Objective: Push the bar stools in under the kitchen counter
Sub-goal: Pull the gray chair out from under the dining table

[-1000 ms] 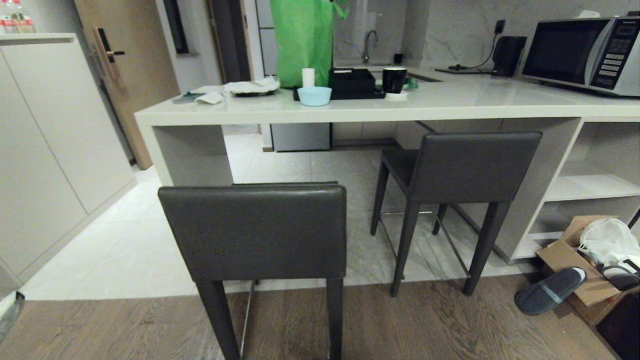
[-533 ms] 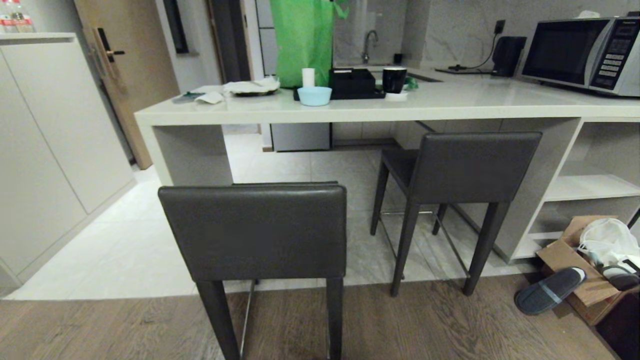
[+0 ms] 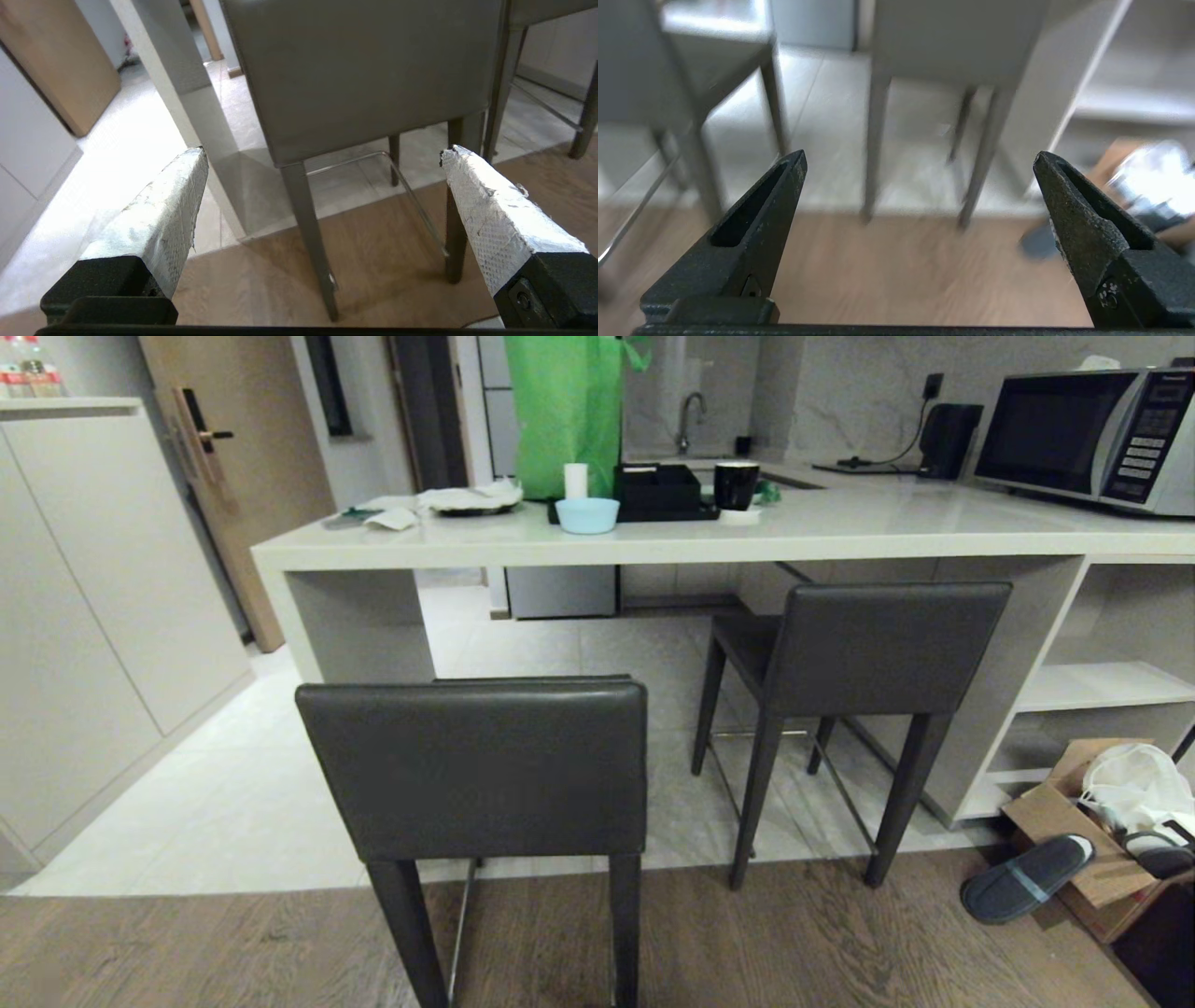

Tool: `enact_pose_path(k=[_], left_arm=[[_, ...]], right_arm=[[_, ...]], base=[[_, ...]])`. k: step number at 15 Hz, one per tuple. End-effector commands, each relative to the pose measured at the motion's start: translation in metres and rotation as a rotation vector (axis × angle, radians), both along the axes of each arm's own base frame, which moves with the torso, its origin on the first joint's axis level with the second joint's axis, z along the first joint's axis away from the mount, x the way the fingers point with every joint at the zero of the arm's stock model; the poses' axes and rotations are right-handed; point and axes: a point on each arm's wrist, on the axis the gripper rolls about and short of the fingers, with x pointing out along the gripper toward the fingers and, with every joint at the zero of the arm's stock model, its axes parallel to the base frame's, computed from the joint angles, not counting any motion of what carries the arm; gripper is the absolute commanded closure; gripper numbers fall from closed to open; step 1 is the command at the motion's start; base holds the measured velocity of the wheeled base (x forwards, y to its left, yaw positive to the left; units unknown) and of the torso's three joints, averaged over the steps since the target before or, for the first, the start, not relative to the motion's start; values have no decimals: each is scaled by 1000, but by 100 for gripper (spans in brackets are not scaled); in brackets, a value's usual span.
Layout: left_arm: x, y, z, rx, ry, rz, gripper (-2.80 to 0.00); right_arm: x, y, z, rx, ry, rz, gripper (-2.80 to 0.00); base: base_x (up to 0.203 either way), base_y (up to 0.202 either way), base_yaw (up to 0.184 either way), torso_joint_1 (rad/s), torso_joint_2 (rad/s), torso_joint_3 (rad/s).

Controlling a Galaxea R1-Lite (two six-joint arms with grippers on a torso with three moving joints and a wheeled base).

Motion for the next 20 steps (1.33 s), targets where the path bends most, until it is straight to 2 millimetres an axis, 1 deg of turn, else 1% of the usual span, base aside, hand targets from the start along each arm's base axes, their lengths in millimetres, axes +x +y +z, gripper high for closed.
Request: enact_pose_path(k=[1,2,4,5,12,13,14,15,20], left_arm=[[1,1,-4,-2,4,24,-280],[2,1,-8,-11,33,44,-280],[2,2,-9,-52,63,83,-280],[2,2,-10,-66,65,91,-280],[0,2,-10,-79,98,93,-280],[1,2,-12,-70,101,103,-280],[4,3,-19,-53,102,138,-280],[5,4,-18,-43,68,163,-280],[5,4,-19,-53,76,171,-280]], right_arm=[[0,0,-2,9,22,8,-280],[0,0,-3,3,28,13,-280],[0,1,-7,-48,71,40,-280],[0,1,-7,-15,68,46,-280],[0,1,-7,0,67,44,-280],[0,1,-7,-3,67,44,-280],[0,1,-7,-5,67,46,-280],[0,1,-7,-5,67,46,-280],[0,1,-7,17,66,39,-280]], base=[[0,0,0,0,0,0],[0,0,0,0,0,0],[0,0,0,0,0,0],[0,0,0,0,0,0],[0,0,0,0,0,0],[0,0,0,0,0,0],[0,0,0,0,0,0],[0,0,0,0,0,0],[0,0,0,0,0,0]])
